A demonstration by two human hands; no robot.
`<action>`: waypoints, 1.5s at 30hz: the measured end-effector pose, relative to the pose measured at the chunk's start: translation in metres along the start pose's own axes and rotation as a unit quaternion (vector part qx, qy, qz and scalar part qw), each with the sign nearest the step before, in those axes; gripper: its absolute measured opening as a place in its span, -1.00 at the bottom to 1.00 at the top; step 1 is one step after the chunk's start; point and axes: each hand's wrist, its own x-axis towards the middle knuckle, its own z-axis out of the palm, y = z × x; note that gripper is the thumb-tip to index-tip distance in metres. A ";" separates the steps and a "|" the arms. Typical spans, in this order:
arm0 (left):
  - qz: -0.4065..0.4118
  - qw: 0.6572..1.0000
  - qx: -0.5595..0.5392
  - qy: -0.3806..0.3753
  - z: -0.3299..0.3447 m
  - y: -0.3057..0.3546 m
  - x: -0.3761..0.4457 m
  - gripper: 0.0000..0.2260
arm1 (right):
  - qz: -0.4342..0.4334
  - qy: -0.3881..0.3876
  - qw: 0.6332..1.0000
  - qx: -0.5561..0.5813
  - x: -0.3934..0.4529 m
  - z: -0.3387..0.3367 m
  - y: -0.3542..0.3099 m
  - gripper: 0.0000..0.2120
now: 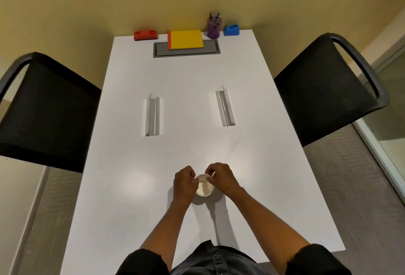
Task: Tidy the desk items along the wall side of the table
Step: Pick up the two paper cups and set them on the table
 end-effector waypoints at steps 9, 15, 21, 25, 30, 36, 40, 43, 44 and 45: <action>-0.002 1.000 0.011 -0.004 0.001 0.001 -0.001 -0.88 | 0.028 0.017 0.997 -0.067 -0.002 0.004 -0.007 -0.88; 0.012 1.000 0.014 0.003 -0.002 0.006 -0.002 -0.93 | 0.029 0.039 0.996 -0.077 -0.003 0.005 -0.007 -0.85; 0.020 1.000 0.011 0.001 -0.005 0.007 -0.002 -0.88 | 0.026 0.052 0.997 -0.044 -0.003 0.001 -0.007 -0.91; 0.041 0.999 -0.010 0.004 -0.011 0.007 -0.001 -0.82 | 0.022 0.050 0.999 0.003 -0.004 -0.005 -0.007 -0.91; 0.024 0.997 -0.062 0.040 -0.022 0.004 0.001 -0.54 | 0.016 0.050 0.997 0.062 -0.003 -0.020 -0.007 -0.92; -0.021 0.990 -0.131 0.056 -0.028 -0.003 0.005 -0.61 | 0.017 0.055 0.979 0.194 -0.002 -0.049 -0.012 -0.90; -0.024 0.990 -0.132 0.053 -0.025 -0.004 0.003 -0.67 | 0.030 0.095 0.966 0.238 -0.002 -0.065 -0.008 -0.90; -0.042 0.989 -0.131 0.047 -0.020 -0.009 0.002 -0.73 | 0.054 0.129 0.956 0.257 -0.003 -0.073 0.003 -0.89; -0.048 0.990 -0.129 0.041 -0.019 -0.010 0.001 -0.75 | 0.066 0.141 0.952 0.263 -0.003 -0.074 0.008 -0.90; -0.054 0.990 -0.129 0.035 -0.017 -0.011 0.001 -0.79 | 0.080 0.151 0.948 0.270 -0.004 -0.074 0.014 -0.91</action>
